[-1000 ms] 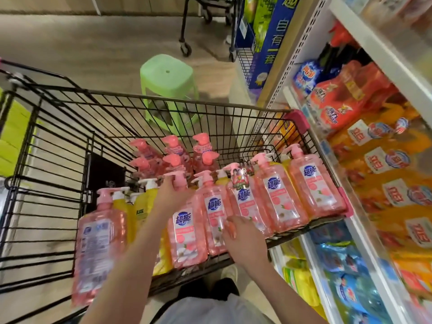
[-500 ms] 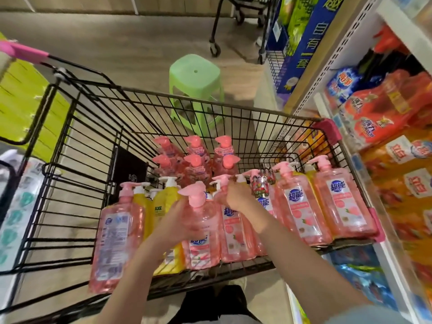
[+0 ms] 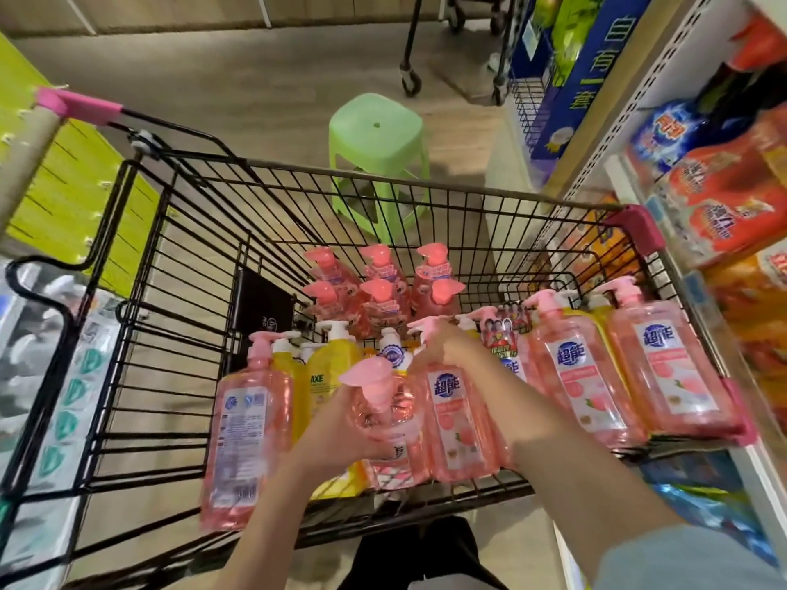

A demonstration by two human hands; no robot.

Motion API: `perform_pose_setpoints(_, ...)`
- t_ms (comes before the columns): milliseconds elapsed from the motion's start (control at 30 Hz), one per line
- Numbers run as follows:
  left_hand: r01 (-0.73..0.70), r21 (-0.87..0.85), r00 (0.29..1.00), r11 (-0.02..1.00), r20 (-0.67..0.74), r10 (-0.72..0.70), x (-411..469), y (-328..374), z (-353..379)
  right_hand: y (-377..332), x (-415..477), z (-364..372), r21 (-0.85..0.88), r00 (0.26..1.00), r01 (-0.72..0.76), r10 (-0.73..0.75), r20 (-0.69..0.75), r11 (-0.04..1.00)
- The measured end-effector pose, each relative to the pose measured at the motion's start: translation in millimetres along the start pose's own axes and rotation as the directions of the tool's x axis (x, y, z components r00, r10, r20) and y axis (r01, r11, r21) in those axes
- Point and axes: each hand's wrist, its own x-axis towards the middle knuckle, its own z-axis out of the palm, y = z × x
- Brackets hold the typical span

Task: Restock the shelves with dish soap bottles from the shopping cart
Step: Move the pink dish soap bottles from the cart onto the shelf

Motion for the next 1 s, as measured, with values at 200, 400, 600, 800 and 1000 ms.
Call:
perform_pose_setpoints(200, -0.006, -0.004, 0.999, 1.0, -0.038, 0.006, -2, -1, -5, 0, -55, -9, 0.13, 0.978, 0.084, -0.057, -0.202, 0.988)
perform_pose_setpoints(400, -0.011, -0.009, 1.0, 1.0, 0.007, 0.011, 3, 1, -9, 0, -93, -26, 0.144, 0.995, 0.09, -0.084, -0.049, 0.985)
perform_pose_setpoints(600, -0.026, 0.04, 1.0, 0.999, 0.008, 0.026, 3, 8, -9, 6, -120, -32, -0.035, 0.996, 0.09, -0.09, 0.006, 0.995)
perform_pose_setpoints(800, -0.031, 0.053, 1.0, 0.998, -0.005, 0.031, 1, 13, -8, 6, -163, -21, -0.076, 0.984, 0.17, -0.173, -0.035, 0.983)
perform_pose_setpoints(1000, -0.025, 0.055, 1.0, 0.998, 0.0, 0.025, -3, 14, -8, 4, -177, -7, -0.06, 0.987, 0.126, -0.131, -0.089, 0.99)
